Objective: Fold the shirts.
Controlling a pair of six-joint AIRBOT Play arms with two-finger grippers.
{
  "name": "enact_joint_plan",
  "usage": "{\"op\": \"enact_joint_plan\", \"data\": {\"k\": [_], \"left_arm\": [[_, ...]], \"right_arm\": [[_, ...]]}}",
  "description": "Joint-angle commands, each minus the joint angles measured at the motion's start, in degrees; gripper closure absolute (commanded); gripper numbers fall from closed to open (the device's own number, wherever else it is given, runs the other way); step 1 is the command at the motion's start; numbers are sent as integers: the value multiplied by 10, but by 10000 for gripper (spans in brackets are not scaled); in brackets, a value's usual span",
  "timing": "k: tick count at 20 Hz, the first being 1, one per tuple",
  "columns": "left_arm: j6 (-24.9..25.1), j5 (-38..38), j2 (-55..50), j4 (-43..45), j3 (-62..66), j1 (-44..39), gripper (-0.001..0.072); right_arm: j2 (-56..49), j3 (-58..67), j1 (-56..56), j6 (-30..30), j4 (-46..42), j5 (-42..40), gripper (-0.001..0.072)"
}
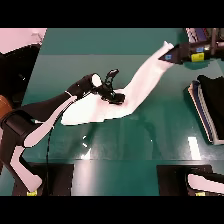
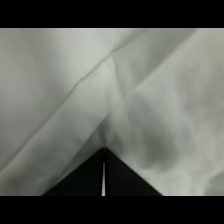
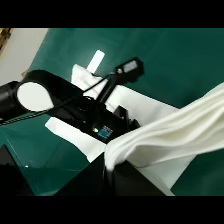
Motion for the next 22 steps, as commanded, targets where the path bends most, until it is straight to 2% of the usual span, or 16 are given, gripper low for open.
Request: {"op": "enact_joint_plan", "data": {"k": [1,6,10,14,15,17,19,20,22], "left_arm": [[0,-1,-7,3,5,-4,678],[-1,-24,36,10,24,57,678],[0,-86,157,120,24,183,677],[4,-131,278,217,24,315,678],[4,-134,300,221,24,342,677],[4,-142,333,220,24,389,677],[4,-151,351,220,24,417,677],[4,-158,353,220,24,421,677],[4,-173,354,213,24,421,677]], "right_arm": [[-1,31,66,3,5,-31,698],[-52,68,155,3,6,-43,698],[-148,147,278,3,6,-89,697],[-276,236,409,3,4,-196,689],[-302,246,432,2,4,-226,596],[-325,237,454,-19,4,-249,132],[-314,206,444,-18,-6,-219,142],[-302,192,429,-10,-28,-191,213],[-267,148,387,-6,-54,-145,215]]}}
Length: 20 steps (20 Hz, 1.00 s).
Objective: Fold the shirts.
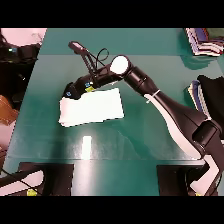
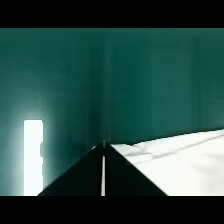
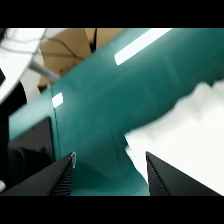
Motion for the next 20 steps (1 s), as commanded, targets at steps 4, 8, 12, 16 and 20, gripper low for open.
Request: {"op": "enact_joint_plan", "data": {"k": [4,8,12,16,20], "left_arm": [[0,-28,17,-22,0,21,677],[0,-27,17,-48,0,21,677],[0,-23,16,-61,-5,21,677],[0,-27,11,-62,-6,21,677],[0,-28,11,-65,-6,21,677]], "right_arm": [[119,-213,-146,28,-71,46,215],[171,-405,-273,62,-49,9,144],[119,-455,-309,30,51,9,115],[28,-386,-244,19,113,27,118],[-45,-295,-169,19,115,47,270]]}}
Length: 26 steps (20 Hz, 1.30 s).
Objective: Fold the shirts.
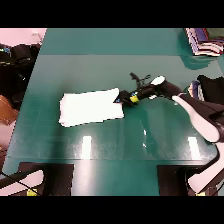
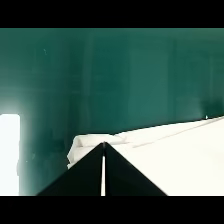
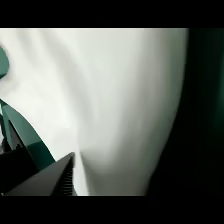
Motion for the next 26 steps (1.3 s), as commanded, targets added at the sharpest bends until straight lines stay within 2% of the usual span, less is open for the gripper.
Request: {"op": "enact_joint_plan", "data": {"k": [1,2,3,4,9,12,17,22,26], "left_arm": [[0,-3,0,-7,0,1,677],[0,-5,0,-15,0,1,678],[3,-6,0,-17,0,-4,678],[15,-6,0,-15,0,-12,679],[15,11,0,-10,0,-106,678],[15,31,0,-10,0,-165,678],[14,63,0,-11,0,-229,677],[14,83,-1,-12,0,-260,677],[13,89,-1,-14,0,-263,677]], "right_arm": [[-55,67,52,-3,14,8,435],[-57,80,55,-6,11,1,578],[-56,93,53,-7,5,-5,679],[-54,107,47,-7,-5,-4,696],[39,101,-70,11,-46,-38,696],[118,78,-195,16,-78,-40,696],[221,48,-437,17,-81,-66,696],[240,50,-610,16,-79,-59,696],[241,54,-655,7,-71,-64,697]]}}
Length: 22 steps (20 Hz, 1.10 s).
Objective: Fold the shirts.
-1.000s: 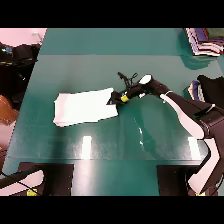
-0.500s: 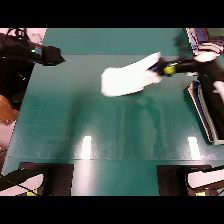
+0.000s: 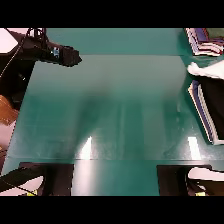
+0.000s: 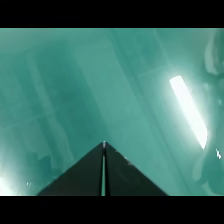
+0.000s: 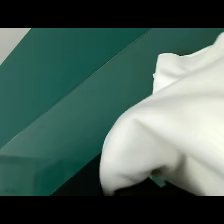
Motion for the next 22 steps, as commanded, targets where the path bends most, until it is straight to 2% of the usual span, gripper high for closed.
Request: {"op": "enact_joint_plan", "data": {"k": [1,5,8,11,13,16,20,22], "left_arm": [[-2,10,0,-1,0,-6,677],[-1,10,0,-1,0,-6,677],[0,10,0,-1,0,-6,677],[0,10,0,0,0,-6,677],[0,10,0,1,0,-6,677],[1,10,0,1,0,-6,677],[1,10,0,1,0,-6,677],[16,10,0,0,0,-6,677]], "right_arm": [[5,12,-48,-16,9,0,697],[5,114,-47,-23,20,40,697],[5,203,-56,-21,14,110,697],[13,235,-80,-1,12,177,697],[41,203,-104,5,-8,199,696],[104,108,-131,15,-120,214,696],[191,-33,-187,14,-215,226,696],[229,-93,-214,14,-289,231,695]]}}
